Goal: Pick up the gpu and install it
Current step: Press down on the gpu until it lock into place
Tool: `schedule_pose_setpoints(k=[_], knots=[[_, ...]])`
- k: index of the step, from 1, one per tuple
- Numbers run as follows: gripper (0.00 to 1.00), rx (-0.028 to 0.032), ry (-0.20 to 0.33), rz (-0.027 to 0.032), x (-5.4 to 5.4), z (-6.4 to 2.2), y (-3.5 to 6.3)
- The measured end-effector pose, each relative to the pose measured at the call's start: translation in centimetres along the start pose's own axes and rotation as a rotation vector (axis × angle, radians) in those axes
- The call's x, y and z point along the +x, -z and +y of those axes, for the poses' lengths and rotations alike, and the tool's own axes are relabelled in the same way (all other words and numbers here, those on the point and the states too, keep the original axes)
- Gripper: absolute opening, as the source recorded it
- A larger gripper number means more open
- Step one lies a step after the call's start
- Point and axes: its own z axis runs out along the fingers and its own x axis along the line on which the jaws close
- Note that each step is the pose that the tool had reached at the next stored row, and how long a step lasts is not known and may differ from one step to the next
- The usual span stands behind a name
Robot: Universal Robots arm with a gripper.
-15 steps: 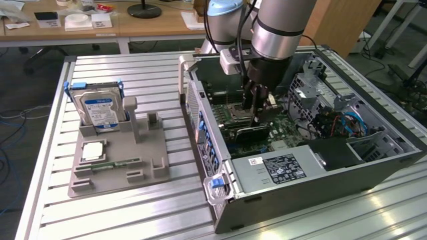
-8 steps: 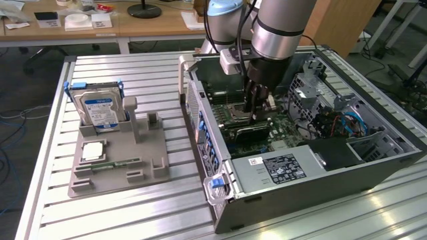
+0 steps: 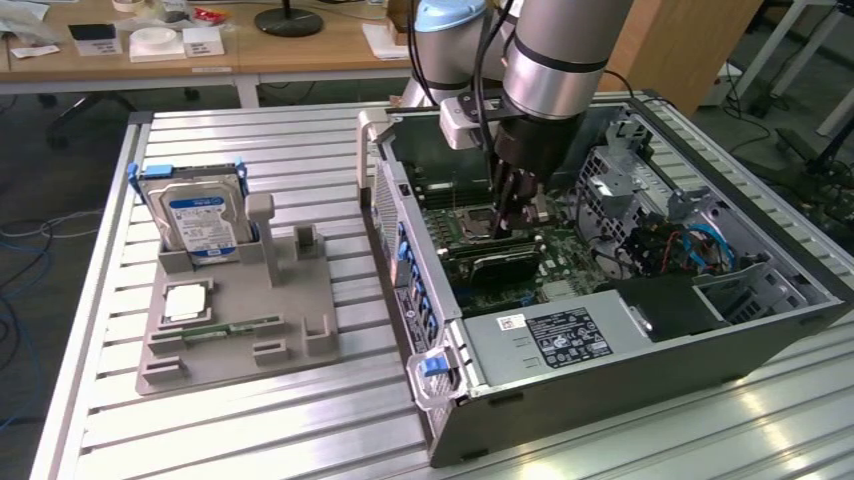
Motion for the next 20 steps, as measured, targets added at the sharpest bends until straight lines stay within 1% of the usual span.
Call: schedule_pose_setpoints(k=[8, 12, 20], knots=[[0.11, -0.0001, 0.0, 0.0, 0.0, 0.0, -0.01], [0.11, 0.0, 0.0, -0.0022, 0.0, 0.01, -0.07], [0.11, -0.0001, 0.0, -0.003, -0.01, -0.18, -0.22]])
